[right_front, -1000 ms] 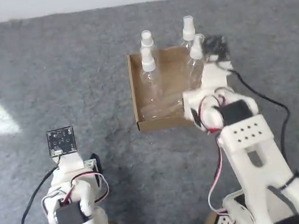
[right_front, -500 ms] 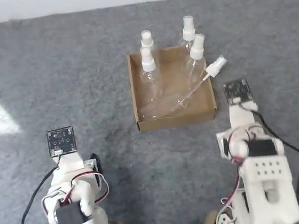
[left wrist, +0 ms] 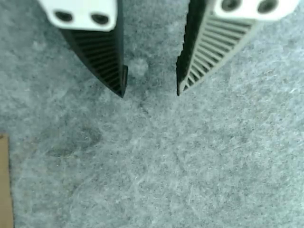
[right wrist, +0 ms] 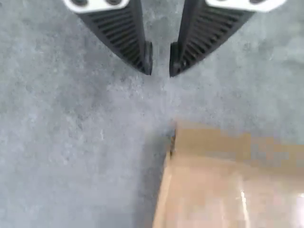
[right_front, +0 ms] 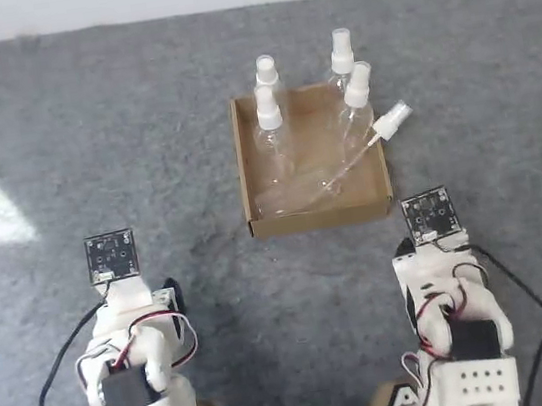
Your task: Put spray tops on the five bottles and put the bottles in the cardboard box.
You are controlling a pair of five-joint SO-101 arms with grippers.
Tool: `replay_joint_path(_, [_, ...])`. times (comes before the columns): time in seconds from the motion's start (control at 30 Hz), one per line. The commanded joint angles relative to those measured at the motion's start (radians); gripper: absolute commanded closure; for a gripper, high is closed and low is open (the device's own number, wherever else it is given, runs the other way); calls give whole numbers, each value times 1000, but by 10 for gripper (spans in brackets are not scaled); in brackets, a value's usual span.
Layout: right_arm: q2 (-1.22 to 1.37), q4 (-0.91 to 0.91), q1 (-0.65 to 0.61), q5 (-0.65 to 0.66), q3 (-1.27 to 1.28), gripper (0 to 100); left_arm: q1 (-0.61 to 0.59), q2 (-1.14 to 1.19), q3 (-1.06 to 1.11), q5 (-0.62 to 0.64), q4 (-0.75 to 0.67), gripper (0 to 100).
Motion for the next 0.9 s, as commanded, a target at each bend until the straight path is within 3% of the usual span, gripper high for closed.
replay_joint_path(0.0, [-73, 56, 4, 8, 2, 962, -3, -18, -10, -9, 12, 847])
replay_joint_path(0.87, [-51, 65, 4, 8, 20, 961, 0, -18, -10, -6, 12, 847])
